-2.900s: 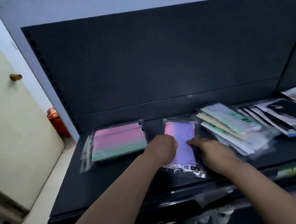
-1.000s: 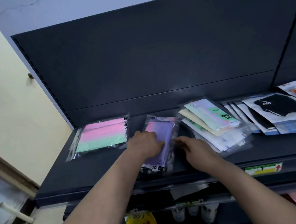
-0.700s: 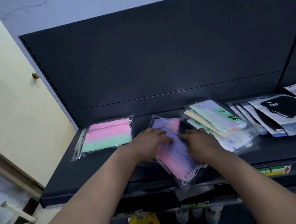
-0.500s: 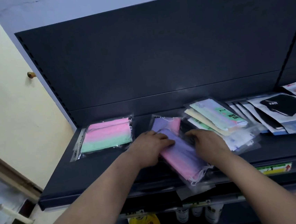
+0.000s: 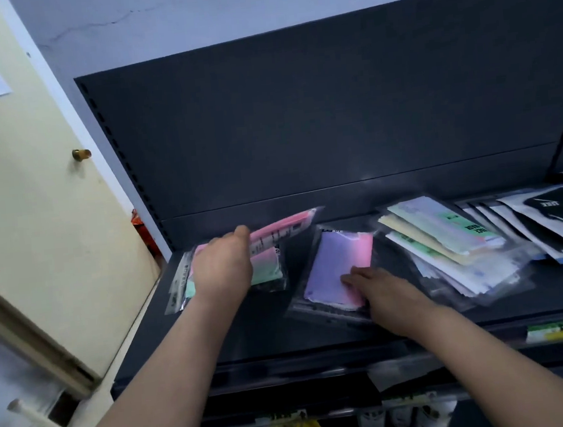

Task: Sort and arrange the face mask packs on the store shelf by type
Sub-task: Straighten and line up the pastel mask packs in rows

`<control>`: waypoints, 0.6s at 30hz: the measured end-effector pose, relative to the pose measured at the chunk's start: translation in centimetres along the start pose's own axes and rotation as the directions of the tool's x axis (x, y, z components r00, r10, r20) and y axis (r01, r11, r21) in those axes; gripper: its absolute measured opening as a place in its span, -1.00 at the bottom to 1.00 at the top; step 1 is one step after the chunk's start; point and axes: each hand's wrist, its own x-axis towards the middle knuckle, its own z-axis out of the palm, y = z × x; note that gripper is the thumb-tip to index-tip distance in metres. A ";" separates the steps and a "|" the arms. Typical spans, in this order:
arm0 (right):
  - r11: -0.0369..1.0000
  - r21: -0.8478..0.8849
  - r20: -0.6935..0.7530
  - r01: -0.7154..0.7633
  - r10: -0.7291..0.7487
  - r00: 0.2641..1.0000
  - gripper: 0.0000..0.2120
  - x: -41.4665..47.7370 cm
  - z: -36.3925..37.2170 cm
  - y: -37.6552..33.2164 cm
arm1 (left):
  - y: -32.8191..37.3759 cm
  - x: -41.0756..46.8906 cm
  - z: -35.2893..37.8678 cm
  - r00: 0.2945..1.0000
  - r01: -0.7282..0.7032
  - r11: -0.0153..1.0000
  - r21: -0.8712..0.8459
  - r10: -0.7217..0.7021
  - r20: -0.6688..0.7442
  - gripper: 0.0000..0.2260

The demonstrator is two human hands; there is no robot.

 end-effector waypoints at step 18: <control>0.962 -0.060 -0.140 0.265 -0.271 0.952 -0.67 0.0 1.1 2.2 | 2.6 -2.5 -2.2 0.981 0.122 0.992 -0.030 -0.126 -0.151 -0.69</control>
